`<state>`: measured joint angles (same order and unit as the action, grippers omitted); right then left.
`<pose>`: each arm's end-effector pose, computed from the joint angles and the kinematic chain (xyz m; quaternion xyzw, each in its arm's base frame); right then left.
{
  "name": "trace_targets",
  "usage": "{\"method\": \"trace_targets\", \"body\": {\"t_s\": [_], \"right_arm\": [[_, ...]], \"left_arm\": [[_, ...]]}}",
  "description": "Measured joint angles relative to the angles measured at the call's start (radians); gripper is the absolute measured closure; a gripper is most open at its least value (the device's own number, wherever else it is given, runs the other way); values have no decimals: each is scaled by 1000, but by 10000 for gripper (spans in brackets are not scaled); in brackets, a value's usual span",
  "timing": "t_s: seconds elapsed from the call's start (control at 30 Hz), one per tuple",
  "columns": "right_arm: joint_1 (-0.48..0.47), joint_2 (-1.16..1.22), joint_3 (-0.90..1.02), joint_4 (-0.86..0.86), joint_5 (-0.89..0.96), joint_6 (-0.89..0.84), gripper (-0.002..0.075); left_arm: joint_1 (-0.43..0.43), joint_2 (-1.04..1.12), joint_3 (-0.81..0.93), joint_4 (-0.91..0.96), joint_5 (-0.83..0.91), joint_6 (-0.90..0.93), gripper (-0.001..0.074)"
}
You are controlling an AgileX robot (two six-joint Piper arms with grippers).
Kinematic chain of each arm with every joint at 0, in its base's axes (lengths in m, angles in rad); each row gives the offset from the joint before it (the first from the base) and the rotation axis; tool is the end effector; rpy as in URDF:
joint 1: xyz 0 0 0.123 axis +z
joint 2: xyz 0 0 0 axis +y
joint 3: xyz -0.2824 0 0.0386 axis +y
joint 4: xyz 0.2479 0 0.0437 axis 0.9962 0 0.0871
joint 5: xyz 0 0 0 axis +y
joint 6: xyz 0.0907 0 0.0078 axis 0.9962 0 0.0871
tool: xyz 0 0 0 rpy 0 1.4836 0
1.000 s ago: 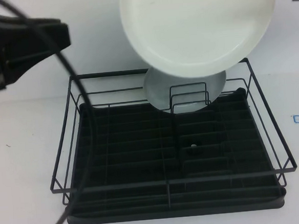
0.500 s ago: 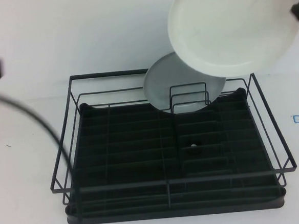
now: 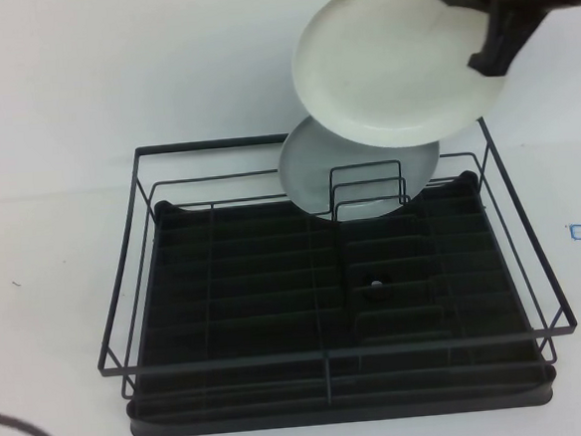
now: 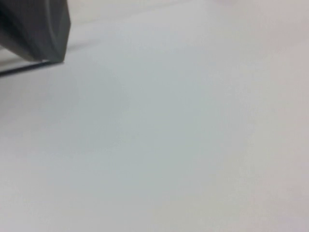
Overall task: Place plate on rack
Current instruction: Place the plate on the rack
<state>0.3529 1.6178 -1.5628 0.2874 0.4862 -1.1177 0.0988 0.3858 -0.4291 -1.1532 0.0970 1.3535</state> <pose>0.3556 0.1439 0.3950 -0.5097 0.6707 -0.0808 0.5327 0.0893 0.0006 0.3276 0.0674 0.6709 0.0810 0.7340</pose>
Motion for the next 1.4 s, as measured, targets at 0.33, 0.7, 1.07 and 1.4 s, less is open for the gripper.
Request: {"method": "trace_targets", "body": {"t_s": [0.33, 0.7, 1.07, 1.4], "right_arm": [[19, 69, 0, 10, -80, -122, 634], [19, 129, 0, 37, -87, -160, 634], [19, 173, 0, 38, -95, -168, 634], [19, 189, 0, 81, -101, -172, 634]], "left_arm": [[-21, -35, 14, -13, -39, 8, 735], [-90, -35, 15, -13, -66, 45, 735], [-90, -35, 15, -13, -66, 45, 735], [-90, -35, 15, -41, -74, 63, 735]]}}
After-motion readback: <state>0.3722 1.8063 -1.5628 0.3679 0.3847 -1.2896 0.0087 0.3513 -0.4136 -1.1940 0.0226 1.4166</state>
